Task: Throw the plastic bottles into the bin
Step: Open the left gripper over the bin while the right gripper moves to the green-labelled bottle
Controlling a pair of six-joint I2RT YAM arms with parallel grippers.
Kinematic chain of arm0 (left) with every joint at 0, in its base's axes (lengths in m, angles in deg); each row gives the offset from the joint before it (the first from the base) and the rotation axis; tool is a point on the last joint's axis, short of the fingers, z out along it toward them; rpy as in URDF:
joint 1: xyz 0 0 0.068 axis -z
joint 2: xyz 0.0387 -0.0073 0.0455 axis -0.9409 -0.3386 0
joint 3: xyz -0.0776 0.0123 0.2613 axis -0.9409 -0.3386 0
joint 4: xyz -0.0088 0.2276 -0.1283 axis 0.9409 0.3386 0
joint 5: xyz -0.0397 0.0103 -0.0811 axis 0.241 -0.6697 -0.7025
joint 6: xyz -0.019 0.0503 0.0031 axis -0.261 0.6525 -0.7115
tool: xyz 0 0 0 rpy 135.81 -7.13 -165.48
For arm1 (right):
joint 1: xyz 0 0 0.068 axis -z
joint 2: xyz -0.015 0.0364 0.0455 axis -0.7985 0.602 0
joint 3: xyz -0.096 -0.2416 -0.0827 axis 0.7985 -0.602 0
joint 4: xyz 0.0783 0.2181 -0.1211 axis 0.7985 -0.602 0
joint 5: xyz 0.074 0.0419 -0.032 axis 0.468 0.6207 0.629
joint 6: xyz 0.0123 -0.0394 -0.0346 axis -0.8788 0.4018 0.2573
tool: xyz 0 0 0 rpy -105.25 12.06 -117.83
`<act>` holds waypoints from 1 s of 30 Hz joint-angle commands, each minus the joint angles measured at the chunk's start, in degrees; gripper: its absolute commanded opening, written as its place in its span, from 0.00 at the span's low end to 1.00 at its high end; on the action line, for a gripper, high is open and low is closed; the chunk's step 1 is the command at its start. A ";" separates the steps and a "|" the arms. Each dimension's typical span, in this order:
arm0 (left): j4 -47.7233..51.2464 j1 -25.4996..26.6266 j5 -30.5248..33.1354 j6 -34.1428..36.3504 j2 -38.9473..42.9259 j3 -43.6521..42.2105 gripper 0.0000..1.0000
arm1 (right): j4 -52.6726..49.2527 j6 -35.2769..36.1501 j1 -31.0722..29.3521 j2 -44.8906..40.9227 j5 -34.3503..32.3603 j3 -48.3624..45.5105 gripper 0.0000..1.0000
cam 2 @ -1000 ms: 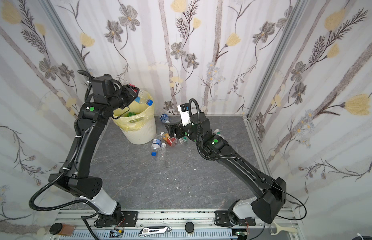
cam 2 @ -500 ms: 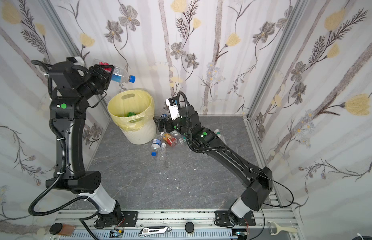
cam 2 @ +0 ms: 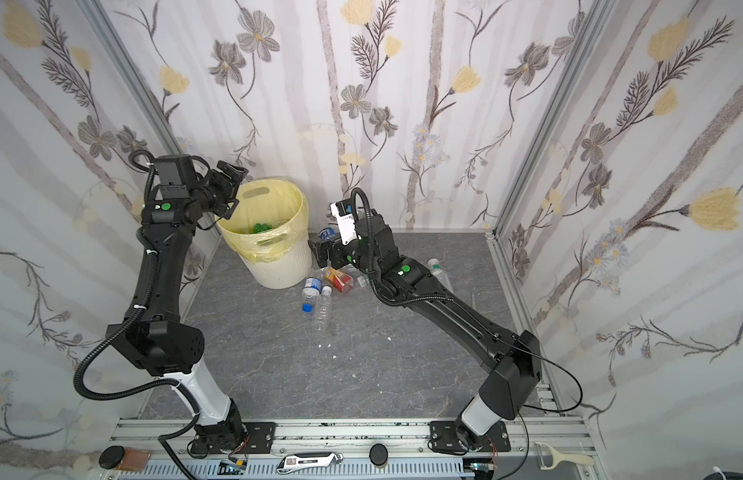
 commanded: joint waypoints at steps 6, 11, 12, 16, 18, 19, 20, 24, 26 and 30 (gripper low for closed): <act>-3.58 0.12 0.14 1.71 4.83 -1.31 1.00 | 2.03 -1.00 -0.12 -0.54 -0.17 -0.92 1.00; -3.94 1.34 0.08 2.79 6.96 -4.24 1.00 | 1.69 -1.09 -0.12 -1.38 -1.16 -1.75 1.00; -3.97 2.11 0.20 3.22 7.30 -4.67 1.00 | 1.61 -1.09 -0.12 -1.62 -1.88 -2.16 1.00; -4.19 6.07 0.46 5.02 7.70 -5.33 1.00 | 0.96 -1.60 0.62 -3.03 -5.00 -3.90 1.00; -4.29 8.86 1.27 6.16 7.79 -5.44 1.00 | -0.10 -2.26 1.63 -3.93 -7.02 -4.91 1.00; -4.32 10.26 1.79 6.69 7.93 -5.52 1.00 | -0.57 -2.55 2.29 -4.40 -7.61 -5.63 1.00; -4.41 12.02 2.54 7.38 8.02 -5.62 1.00 | -0.94 -2.87 3.12 -5.08 -8.25 -6.66 1.00; -4.82 18.26 3.66 9.43 7.42 -5.70 1.00 | -1.38 -4.49 7.63 -8.10 -10.04 -12.89 1.00; -5.01 20.98 3.97 10.34 6.92 -5.87 1.00 | -1.65 -5.33 10.11 -11.62 -11.64 -16.22 1.00; -5.67 27.20 5.46 12.40 5.56 -6.41 1.00 | -1.77 -6.28 15.04 -14.77 -13.39 -22.79 1.00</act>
